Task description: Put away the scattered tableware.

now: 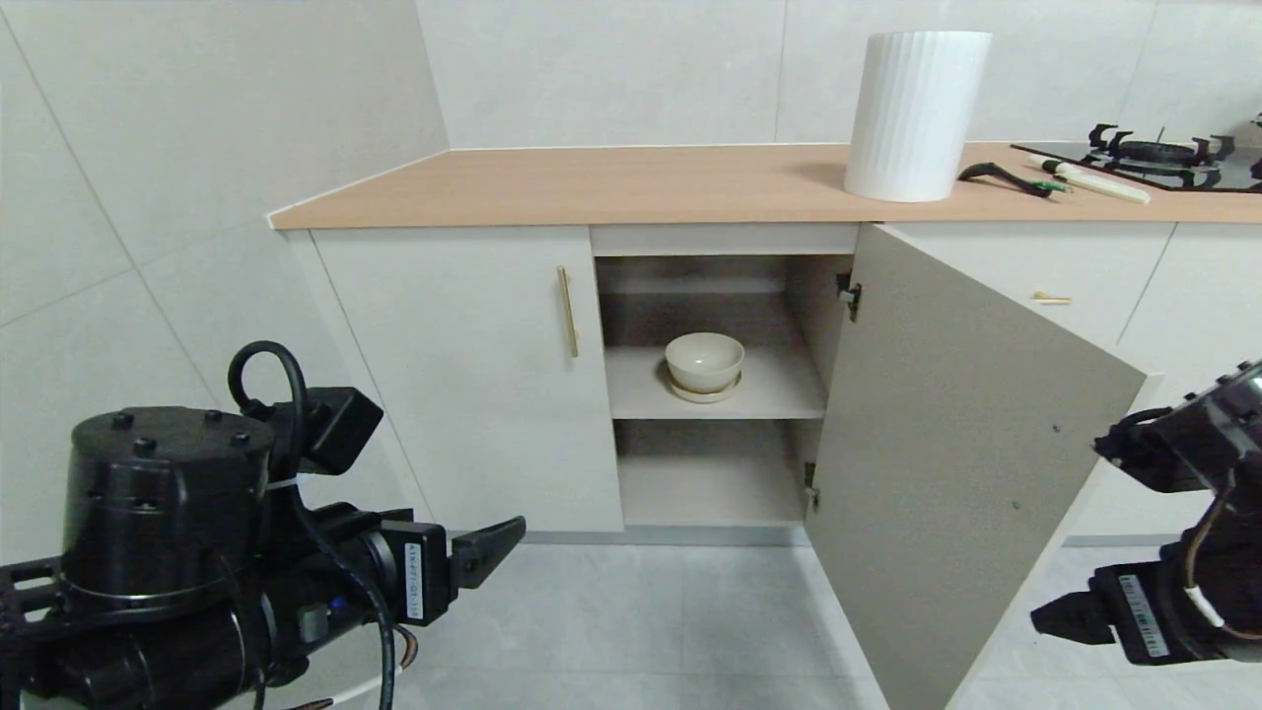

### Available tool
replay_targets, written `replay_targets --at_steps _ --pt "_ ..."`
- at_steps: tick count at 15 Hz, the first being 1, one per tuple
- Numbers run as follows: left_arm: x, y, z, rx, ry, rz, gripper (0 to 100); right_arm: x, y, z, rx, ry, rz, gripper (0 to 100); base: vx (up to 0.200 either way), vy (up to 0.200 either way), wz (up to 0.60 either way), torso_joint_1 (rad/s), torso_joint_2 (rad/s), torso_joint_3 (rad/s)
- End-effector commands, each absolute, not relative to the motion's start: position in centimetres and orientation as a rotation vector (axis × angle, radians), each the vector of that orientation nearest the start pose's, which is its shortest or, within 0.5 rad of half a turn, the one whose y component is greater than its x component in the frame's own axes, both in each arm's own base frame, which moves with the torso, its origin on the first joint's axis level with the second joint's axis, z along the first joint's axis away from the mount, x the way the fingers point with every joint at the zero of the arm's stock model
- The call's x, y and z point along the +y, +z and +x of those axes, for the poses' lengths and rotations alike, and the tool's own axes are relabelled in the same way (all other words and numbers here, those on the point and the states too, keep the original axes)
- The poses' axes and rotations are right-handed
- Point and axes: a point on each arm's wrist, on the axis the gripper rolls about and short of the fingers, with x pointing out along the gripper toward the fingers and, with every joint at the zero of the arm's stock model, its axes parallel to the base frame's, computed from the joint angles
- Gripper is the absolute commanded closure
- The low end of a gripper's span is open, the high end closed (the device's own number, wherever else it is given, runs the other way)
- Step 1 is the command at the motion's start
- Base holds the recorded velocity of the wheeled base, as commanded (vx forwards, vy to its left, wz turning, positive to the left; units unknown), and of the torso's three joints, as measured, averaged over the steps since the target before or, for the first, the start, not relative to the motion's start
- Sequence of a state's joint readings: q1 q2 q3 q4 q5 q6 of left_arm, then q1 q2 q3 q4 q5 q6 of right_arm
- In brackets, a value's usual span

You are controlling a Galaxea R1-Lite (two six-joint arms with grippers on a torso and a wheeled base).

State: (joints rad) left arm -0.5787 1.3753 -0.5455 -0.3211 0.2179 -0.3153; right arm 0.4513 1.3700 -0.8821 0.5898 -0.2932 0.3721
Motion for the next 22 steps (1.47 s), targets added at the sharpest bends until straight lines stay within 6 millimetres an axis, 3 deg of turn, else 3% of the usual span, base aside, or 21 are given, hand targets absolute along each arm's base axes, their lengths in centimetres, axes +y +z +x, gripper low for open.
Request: replay_targets --at_steps 1,6,10,13,17,22 --pt "-10.8 16.6 17.4 0.521 -0.275 -0.108 0 4.8 21.0 15.6 0.972 -0.116 -0.028 0 0.000 0.000 0.00 0.000 0.00 0.000" --pt "-10.8 16.7 17.4 0.520 -0.275 -0.109 0 1.6 20.5 19.0 0.958 -0.315 0.057 0 0.000 0.000 0.00 0.000 0.00 0.000" --pt "-10.8 16.7 17.4 0.520 -0.275 -0.109 0 -1.1 19.1 22.0 0.936 -0.436 0.122 0 0.000 0.000 0.00 0.000 0.00 0.000" --pt "-10.8 16.7 17.4 0.518 -0.276 -0.109 0 -2.1 18.0 24.4 0.886 -0.468 0.156 0 0.000 0.000 0.00 0.000 0.00 0.000" --pt "-10.8 16.7 17.4 0.518 -0.274 -0.110 0 -1.9 16.8 26.7 0.780 -0.492 0.263 0 0.000 0.000 0.00 0.000 0.00 0.000" --pt "-10.8 16.8 17.4 0.515 -0.275 -0.111 0 0.4 15.6 26.6 0.766 -0.410 0.249 0 0.000 0.000 0.00 0.000 0.00 0.000"
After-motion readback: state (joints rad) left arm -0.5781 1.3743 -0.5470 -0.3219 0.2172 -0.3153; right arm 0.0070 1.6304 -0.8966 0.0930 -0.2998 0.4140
